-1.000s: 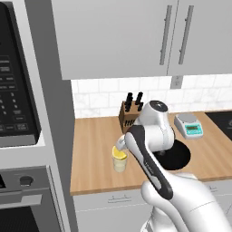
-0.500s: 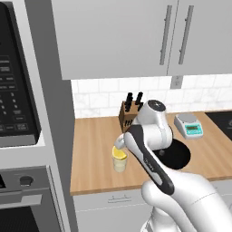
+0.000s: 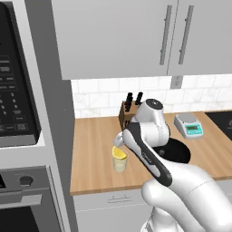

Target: Grab a lemon wedge from the fridge and one ice cube from the ice bowl, and put them in the glass of lemonade.

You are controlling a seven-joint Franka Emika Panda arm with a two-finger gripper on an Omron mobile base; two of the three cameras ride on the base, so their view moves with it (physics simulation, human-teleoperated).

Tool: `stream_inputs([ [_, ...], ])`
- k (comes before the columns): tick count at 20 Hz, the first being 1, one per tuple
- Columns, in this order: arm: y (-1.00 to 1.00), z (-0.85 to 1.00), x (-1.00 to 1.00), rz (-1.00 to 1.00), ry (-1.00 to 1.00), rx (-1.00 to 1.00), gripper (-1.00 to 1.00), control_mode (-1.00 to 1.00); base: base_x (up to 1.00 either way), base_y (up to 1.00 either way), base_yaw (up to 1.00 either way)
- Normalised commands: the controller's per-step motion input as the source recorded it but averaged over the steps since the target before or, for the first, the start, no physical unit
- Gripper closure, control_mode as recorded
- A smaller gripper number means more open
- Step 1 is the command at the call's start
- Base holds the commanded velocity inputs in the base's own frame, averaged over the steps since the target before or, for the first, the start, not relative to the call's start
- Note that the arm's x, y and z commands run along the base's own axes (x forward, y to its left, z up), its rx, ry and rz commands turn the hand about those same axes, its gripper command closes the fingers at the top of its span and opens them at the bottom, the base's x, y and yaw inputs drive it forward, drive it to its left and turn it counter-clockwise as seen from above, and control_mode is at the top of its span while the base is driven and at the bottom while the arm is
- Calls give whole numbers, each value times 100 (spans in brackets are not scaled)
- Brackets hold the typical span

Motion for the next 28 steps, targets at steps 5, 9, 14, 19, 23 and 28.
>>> stream_inputs([
  [5, 0, 3, -5, -1, 14, -4, 100, -100, 0, 0, 0],
  [9, 0, 15, -22, -8, 5, -8, 100, -100, 0, 0, 0],
  [14, 0, 6, 7, -5, 8, -8, 100, -100, 0, 0, 0],
  [19, 1, -4, 23, 0, 0, 0, 100, -100, 0, 0, 0],
  [23, 0, -5, 15, 0, 1, 0, 100, -100, 0, 0, 0],
  [28, 1, -14, 3, 0, 0, 0, 100, -100, 0, 0, 0],
])
